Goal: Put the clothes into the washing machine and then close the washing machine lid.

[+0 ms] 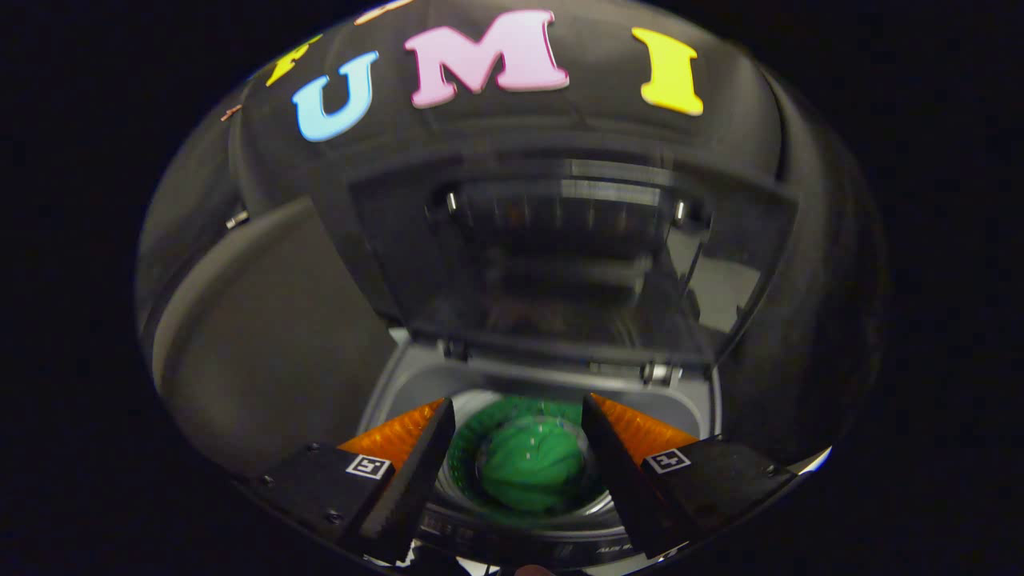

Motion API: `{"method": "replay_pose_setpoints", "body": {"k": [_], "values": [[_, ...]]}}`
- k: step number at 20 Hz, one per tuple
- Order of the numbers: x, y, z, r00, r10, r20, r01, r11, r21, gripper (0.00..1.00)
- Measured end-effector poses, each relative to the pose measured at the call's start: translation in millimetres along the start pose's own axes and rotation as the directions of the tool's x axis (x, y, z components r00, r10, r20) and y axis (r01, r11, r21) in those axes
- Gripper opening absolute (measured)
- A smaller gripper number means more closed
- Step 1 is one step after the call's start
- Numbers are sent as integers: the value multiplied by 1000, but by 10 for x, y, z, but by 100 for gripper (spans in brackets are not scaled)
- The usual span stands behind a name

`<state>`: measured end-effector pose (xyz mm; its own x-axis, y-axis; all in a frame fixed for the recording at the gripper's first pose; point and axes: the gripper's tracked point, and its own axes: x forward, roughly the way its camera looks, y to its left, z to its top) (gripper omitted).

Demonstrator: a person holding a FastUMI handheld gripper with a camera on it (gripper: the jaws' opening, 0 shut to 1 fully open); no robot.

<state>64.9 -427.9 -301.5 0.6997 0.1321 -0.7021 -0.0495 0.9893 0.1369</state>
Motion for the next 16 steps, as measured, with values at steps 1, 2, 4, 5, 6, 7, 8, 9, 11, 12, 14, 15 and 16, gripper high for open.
{"method": "replay_pose_setpoints", "body": {"k": [1,2,4,5,6,7,8,9,11,12,14,15,16], "values": [[-61,39,246,998,21,55,-21,1000,-1,99],[-109,41,480,996,22,92,-23,1000,7,99],[-218,11,988,985,3,174,-10,999,39,99],[-186,2,1272,973,5,230,-19,998,58,99],[-117,-40,1506,962,-3,273,-16,998,67,99],[-39,-120,1683,956,-25,293,5,997,71,99],[88,-218,1784,958,-46,283,25,997,78,99],[240,-308,1759,965,-72,252,51,995,87,99],[389,-470,1620,975,-98,200,85,994,74,99],[395,-455,1590,978,-94,186,82,994,73,100],[358,-453,1588,972,-95,217,83,995,64,100],[334,-434,1592,969,-94,229,83,995,56,100],[307,-415,1577,967,-94,237,85,995,45,100]]}}
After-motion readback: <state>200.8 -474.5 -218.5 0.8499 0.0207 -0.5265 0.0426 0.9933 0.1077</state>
